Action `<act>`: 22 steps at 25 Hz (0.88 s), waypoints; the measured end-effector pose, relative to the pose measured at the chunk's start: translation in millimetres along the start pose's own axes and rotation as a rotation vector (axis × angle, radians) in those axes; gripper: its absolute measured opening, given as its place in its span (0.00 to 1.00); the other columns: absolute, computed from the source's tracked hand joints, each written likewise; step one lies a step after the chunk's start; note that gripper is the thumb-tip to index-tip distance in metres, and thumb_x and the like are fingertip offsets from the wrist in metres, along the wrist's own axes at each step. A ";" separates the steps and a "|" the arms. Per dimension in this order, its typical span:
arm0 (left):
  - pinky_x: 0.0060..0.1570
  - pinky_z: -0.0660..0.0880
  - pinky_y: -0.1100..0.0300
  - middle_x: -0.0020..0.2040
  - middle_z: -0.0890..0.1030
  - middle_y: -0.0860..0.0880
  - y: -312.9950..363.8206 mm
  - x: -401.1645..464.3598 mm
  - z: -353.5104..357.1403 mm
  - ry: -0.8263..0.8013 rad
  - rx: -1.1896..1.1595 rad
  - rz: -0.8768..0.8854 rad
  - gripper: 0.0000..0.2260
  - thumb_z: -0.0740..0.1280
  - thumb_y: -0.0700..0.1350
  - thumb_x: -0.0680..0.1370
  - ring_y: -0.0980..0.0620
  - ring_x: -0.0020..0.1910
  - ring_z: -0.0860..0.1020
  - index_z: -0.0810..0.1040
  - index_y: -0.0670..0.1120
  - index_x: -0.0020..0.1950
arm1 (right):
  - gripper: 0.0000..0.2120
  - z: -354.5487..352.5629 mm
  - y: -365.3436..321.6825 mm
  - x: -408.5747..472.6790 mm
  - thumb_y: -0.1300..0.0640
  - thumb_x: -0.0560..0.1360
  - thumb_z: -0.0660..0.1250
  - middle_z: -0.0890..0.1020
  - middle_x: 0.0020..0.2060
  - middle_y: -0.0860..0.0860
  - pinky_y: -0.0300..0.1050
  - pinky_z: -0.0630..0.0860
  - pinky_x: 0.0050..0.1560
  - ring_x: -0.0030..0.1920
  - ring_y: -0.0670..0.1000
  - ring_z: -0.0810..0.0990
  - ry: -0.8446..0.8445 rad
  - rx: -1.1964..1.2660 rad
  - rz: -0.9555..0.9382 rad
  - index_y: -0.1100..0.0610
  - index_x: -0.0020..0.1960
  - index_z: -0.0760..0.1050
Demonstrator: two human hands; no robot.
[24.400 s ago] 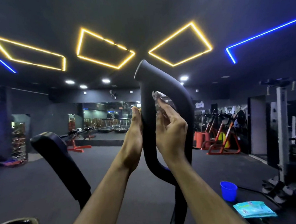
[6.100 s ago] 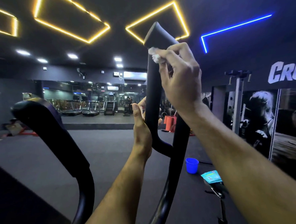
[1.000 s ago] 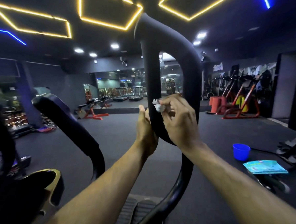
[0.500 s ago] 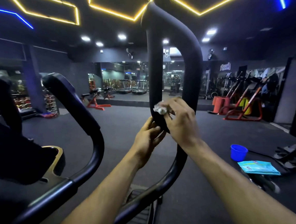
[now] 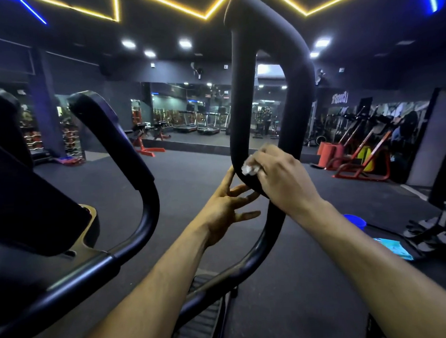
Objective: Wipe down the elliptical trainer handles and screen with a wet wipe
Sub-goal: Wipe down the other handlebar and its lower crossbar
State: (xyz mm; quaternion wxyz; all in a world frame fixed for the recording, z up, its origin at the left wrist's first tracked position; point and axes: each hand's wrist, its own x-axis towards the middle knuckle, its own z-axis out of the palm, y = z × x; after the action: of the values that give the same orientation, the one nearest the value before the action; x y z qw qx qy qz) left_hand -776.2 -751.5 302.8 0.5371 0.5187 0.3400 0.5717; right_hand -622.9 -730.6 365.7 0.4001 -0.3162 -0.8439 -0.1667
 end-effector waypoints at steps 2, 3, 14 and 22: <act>0.61 0.81 0.42 0.72 0.77 0.46 -3.5 1.8 -1.4 0.011 0.007 0.010 0.34 0.61 0.30 0.84 0.48 0.65 0.82 0.67 0.70 0.73 | 0.07 8.4 -5.2 -0.8 0.66 0.79 0.66 0.79 0.51 0.52 0.45 0.81 0.43 0.44 0.51 0.81 0.070 0.031 0.006 0.58 0.53 0.80; 0.62 0.81 0.42 0.73 0.77 0.46 -6.3 2.4 -2.3 0.013 -0.006 0.006 0.35 0.60 0.29 0.84 0.47 0.66 0.82 0.66 0.69 0.76 | 0.07 15.8 -7.4 -5.4 0.67 0.78 0.67 0.80 0.51 0.52 0.44 0.81 0.44 0.44 0.50 0.81 0.080 0.035 0.013 0.59 0.53 0.80; 0.64 0.80 0.43 0.73 0.78 0.47 -25.7 10.7 -15.8 -0.090 -0.143 -0.006 0.43 0.56 0.22 0.80 0.48 0.70 0.79 0.61 0.66 0.81 | 0.10 -21.5 -11.9 48.8 0.61 0.80 0.61 0.79 0.49 0.56 0.49 0.77 0.45 0.49 0.57 0.75 0.093 -0.331 -0.465 0.61 0.54 0.81; 0.66 0.79 0.44 0.73 0.78 0.49 -22.4 8.8 -19.8 -0.121 -0.145 -0.002 0.42 0.57 0.24 0.82 0.50 0.70 0.79 0.57 0.67 0.82 | 0.14 8.8 -9.9 63.5 0.63 0.82 0.56 0.81 0.40 0.57 0.64 0.47 0.80 0.61 0.60 0.79 -0.064 -0.757 -0.784 0.63 0.47 0.79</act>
State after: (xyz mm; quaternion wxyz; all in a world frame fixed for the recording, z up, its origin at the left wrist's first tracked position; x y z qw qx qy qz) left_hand -788.3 -735.3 279.1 0.5934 0.5117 0.2654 0.5617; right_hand -665.0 -707.8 409.5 0.1403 -0.1045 -0.7915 -0.5857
